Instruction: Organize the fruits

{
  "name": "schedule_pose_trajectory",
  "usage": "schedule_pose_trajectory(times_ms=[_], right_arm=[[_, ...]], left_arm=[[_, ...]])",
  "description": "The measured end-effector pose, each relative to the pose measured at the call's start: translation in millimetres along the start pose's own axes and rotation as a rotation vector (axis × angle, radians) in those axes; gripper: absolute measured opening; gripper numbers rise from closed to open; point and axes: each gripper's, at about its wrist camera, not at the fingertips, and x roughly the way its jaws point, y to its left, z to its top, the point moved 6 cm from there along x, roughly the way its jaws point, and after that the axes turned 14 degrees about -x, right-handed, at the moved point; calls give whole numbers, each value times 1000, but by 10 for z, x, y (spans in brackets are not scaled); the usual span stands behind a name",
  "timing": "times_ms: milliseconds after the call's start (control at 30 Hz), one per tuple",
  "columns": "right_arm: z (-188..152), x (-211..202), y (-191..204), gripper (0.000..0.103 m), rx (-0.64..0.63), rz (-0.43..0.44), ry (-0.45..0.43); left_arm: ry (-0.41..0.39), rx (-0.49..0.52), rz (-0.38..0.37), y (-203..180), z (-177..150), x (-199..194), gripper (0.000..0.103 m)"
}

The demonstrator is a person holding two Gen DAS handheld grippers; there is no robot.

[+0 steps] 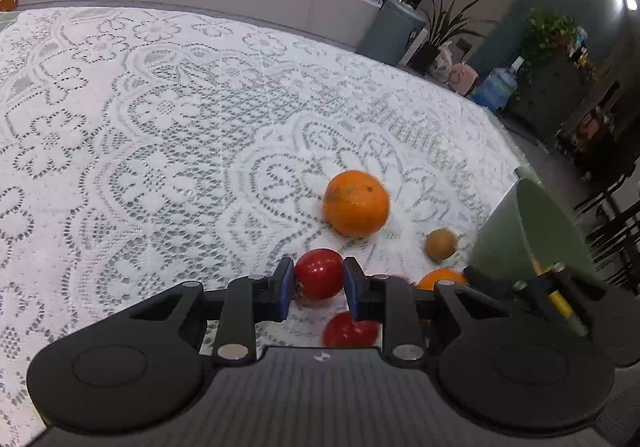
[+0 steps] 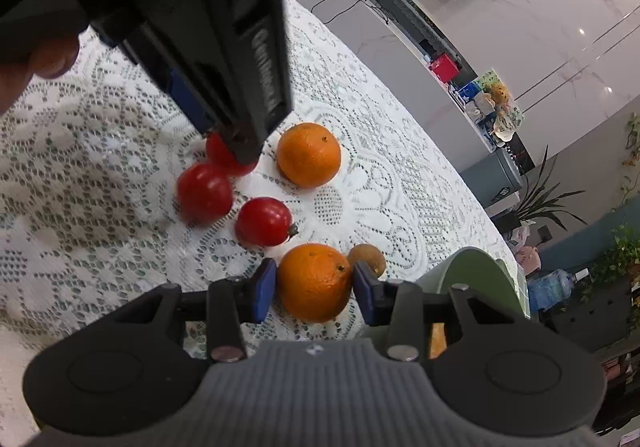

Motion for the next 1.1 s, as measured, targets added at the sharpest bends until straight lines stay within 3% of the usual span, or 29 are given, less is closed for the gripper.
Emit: schedule_pose_trajectory(times_ms=[267,400,567,700,900,1100], right_arm=[[-14,-105,-166,39,109,17,-60],[-32,-116,-278,39,206,70,-89],[-67,-125,-372,39,333,176,-114],[-95,-137,-368,39,402,258,-134],[-61,-124,-284,39,372,284,-135],[-77,-151,-240,40,343,288,-120]], left_arm=[[-11,-48,33,173,99,-132,33],[-36,-70,64,278,154,-240,34],[-25,-73,45,300,133,-291,35],[-31,-6,18,203,83,-315,54],[-47,128,76,49,-9,-177,58],[-23,203,73,-74,-104,-47,58]])
